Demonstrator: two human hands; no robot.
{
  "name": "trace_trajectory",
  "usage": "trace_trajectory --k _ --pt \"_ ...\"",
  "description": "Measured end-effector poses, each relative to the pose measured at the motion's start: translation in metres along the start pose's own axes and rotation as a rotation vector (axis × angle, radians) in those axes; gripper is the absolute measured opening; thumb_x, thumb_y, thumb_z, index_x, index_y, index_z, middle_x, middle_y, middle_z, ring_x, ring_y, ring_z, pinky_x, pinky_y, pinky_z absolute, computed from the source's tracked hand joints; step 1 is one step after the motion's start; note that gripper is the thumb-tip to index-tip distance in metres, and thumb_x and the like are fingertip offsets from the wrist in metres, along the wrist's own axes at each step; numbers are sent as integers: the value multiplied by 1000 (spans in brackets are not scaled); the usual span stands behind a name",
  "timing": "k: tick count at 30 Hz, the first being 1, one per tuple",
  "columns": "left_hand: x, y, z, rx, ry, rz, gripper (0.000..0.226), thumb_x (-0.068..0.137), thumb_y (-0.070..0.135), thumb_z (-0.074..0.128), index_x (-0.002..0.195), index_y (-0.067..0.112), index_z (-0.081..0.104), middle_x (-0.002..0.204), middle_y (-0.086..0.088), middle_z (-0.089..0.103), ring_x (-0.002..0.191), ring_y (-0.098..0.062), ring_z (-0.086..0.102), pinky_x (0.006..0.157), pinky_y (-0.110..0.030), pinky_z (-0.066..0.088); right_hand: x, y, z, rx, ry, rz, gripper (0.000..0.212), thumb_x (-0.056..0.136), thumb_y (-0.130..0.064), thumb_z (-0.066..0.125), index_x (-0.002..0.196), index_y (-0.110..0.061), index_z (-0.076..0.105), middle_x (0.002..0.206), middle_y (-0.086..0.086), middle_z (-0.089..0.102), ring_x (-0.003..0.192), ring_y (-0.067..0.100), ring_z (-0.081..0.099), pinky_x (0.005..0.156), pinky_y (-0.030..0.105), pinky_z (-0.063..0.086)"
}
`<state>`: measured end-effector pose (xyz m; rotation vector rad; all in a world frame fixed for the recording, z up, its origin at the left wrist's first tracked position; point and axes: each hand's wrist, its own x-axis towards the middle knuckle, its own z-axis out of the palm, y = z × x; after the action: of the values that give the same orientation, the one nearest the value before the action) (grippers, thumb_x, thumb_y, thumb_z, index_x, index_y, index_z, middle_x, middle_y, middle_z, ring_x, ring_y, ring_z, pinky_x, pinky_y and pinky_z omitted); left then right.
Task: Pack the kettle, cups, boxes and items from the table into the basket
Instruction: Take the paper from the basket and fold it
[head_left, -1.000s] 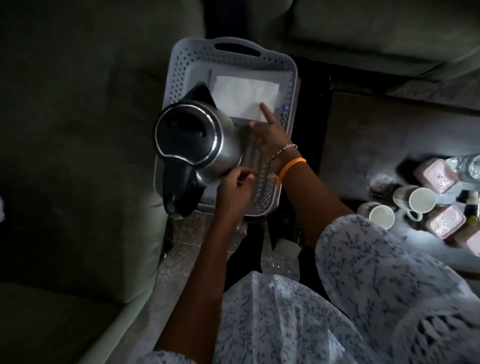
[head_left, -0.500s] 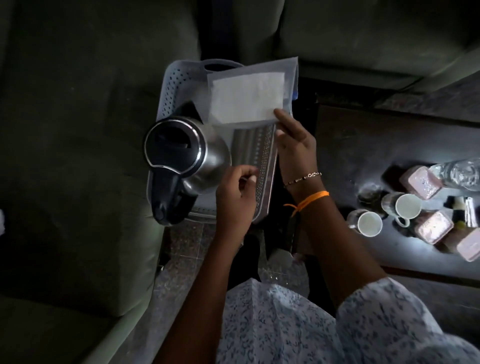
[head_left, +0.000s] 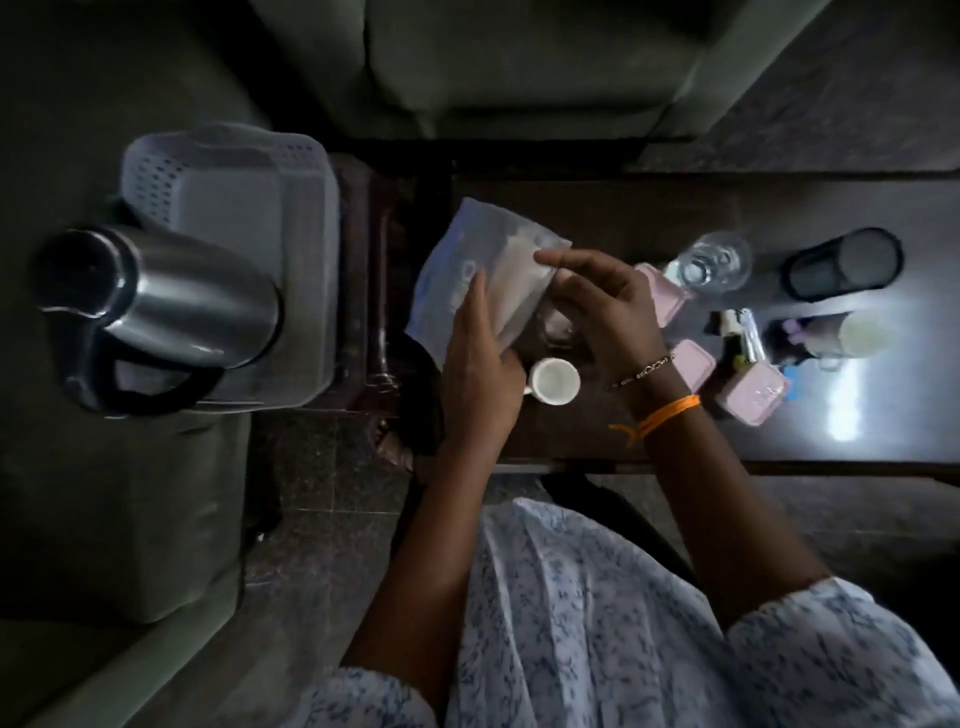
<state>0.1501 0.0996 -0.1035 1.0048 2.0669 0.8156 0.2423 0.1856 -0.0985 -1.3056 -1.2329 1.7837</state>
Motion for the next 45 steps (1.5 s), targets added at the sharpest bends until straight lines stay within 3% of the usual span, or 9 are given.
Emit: trace_trajectory --k 5,9,15,19,25,30,36,41,45 --pt "-16 33 53 -240 73 -209 41 90 7 46 130 13 47 127 -10 58 117 -25 54 93 -26 42 -14 14 -82 -27 194 21 29 84 10 49 111 -1 55 101 13 59 98 24 56 86 28 47" --pt "-19 42 63 -625 -9 -389 31 91 13 51 121 13 52 103 1 64 95 -18 62 76 -29 52 -17 36 -136 -155 306 291 37 89 1 49 125 4 44 106 10 50 95 17 49 69 16 40" --pt "-16 33 62 -726 -134 -437 21 91 16 53 110 18 59 97 3 68 83 -8 68 65 -24 56 -35 43 -165 225 193 605 22 93 -22 49 72 -17 55 49 -7 63 41 6 56 42 14 45" --pt "-14 24 60 -569 -78 -499 32 90 13 55 121 7 53 106 -4 64 98 -21 61 82 -34 52 -40 33 -169 348 204 464 12 88 -6 54 79 -13 57 60 -2 68 50 9 61 53 21 53" --pt "-20 14 62 -482 -17 -561 39 91 7 49 130 12 46 117 -4 59 103 -19 58 88 -34 50 -39 17 -168 -22 255 235 18 82 -3 63 74 -17 54 71 2 57 54 4 56 54 20 48" --pt "-27 13 68 -458 12 -572 32 93 8 44 124 12 51 120 -9 61 110 -25 58 96 -44 49 -32 19 -173 -695 351 62 18 74 -17 74 84 -4 67 81 6 55 75 19 52 62 24 38" --pt "-29 12 75 -486 19 -549 28 95 9 40 119 11 54 113 -7 61 101 -21 58 95 -44 48 -37 0 -180 -84 65 237 19 88 2 50 77 -12 49 81 11 64 62 7 69 65 22 58" --pt "-31 12 79 -502 2 -503 29 96 12 37 121 17 51 112 -1 60 103 -18 58 94 -39 48 -50 -10 -192 304 -252 317 16 78 2 49 83 -13 52 118 1 61 116 26 56 88 55 48" --pt "-35 17 80 -547 -16 -444 32 97 11 35 126 17 48 116 -2 59 108 -19 57 94 -36 46 -58 -7 -204 411 -443 285 34 83 -7 43 114 -17 54 143 1 45 133 26 43 92 61 45"
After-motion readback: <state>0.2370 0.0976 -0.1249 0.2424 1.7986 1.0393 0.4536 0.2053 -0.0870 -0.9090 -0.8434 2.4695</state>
